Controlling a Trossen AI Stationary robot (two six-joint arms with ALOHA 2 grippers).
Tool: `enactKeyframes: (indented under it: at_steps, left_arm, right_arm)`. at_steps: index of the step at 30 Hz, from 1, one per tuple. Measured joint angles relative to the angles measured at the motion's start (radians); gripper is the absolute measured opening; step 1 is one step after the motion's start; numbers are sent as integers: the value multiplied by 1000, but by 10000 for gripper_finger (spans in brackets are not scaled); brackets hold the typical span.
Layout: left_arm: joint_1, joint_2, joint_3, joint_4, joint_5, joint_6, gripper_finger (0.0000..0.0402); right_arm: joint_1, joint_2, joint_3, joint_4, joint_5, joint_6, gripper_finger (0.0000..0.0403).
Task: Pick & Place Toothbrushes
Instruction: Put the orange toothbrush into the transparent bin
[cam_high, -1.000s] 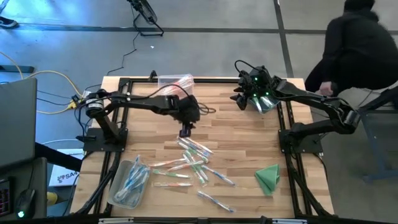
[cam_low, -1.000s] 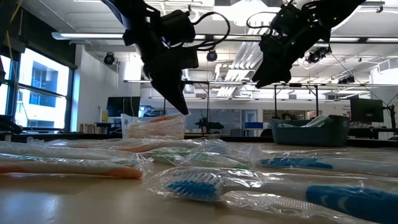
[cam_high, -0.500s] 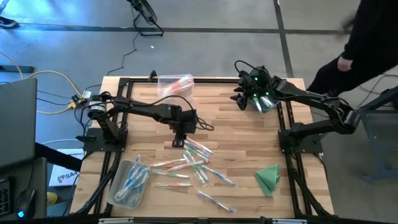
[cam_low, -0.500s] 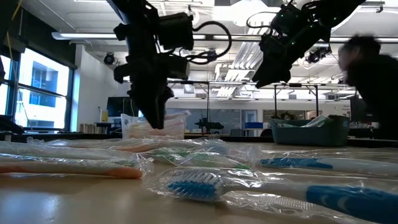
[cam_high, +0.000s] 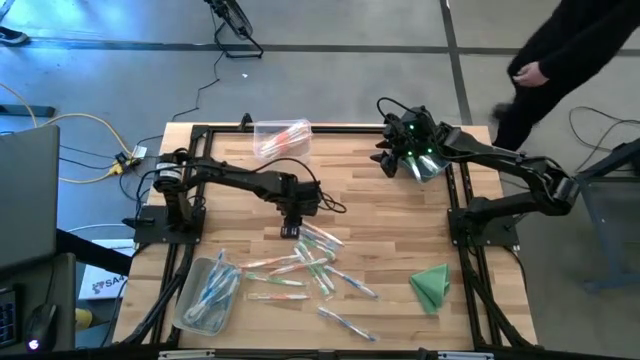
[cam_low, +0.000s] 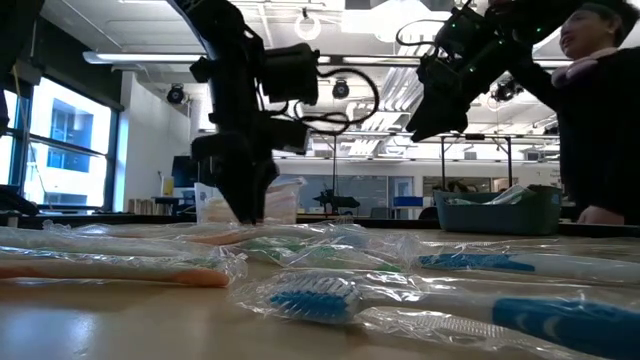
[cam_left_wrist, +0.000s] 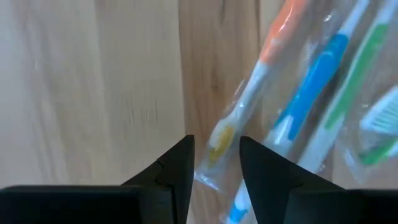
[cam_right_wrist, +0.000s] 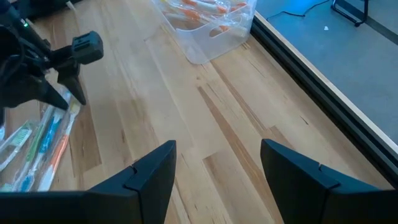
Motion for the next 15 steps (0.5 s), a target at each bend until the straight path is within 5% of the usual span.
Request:
enactKeyframes:
  at_steps: [9, 15]
  left_arm:
    - [0, 4, -2, -12, 0, -12, 123]
    - [0, 4, -2, -5, 0, -8, 82]
  right_arm:
    - [0, 0, 0, 0, 3, -3, 226]
    - [0, 0, 0, 0, 3, -7, 226]
